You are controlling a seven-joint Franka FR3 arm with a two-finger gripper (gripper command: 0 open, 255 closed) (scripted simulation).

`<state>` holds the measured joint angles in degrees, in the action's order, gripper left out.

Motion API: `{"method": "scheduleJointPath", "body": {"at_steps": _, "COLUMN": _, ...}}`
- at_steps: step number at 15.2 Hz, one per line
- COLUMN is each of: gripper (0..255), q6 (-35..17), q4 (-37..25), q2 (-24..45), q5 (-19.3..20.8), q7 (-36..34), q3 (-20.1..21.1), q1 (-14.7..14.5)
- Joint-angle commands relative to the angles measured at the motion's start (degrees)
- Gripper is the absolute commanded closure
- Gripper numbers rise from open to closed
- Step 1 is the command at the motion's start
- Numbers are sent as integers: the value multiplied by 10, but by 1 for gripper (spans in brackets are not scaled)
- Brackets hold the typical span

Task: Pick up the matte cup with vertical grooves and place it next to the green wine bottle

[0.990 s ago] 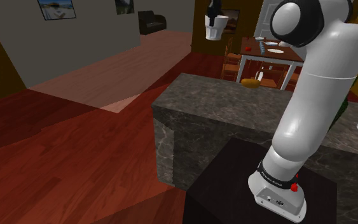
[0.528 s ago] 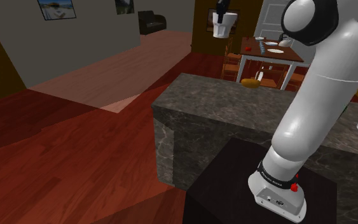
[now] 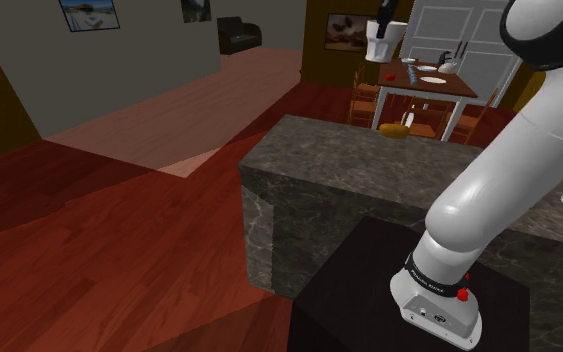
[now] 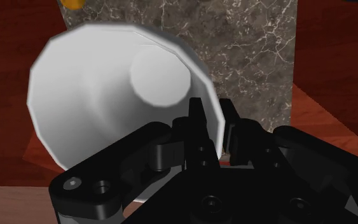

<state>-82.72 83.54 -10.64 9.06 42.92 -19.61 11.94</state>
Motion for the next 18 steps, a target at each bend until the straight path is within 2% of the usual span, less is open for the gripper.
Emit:
{"method": "scheduleJointPath", "body": {"at_steps": 1, "gripper": 255, "q6": -5, "q4": 37, "q2": -36, "q5": 11, "q7": 16, "q3": -7, "q1": 8}}
{"method": "scheduleJointPath", "body": {"at_steps": 9, "gripper": 255, "q6": -2, "q4": 106, "q2": -127, "q5": 46, "q7": 92, "q3": -50, "q1": 40}}
{"method": "scheduleJointPath", "body": {"at_steps": 18, "gripper": 255, "q6": 12, "q4": 127, "q2": -189, "q5": 85, "q7": 195, "q3": -117, "q1": 73}}
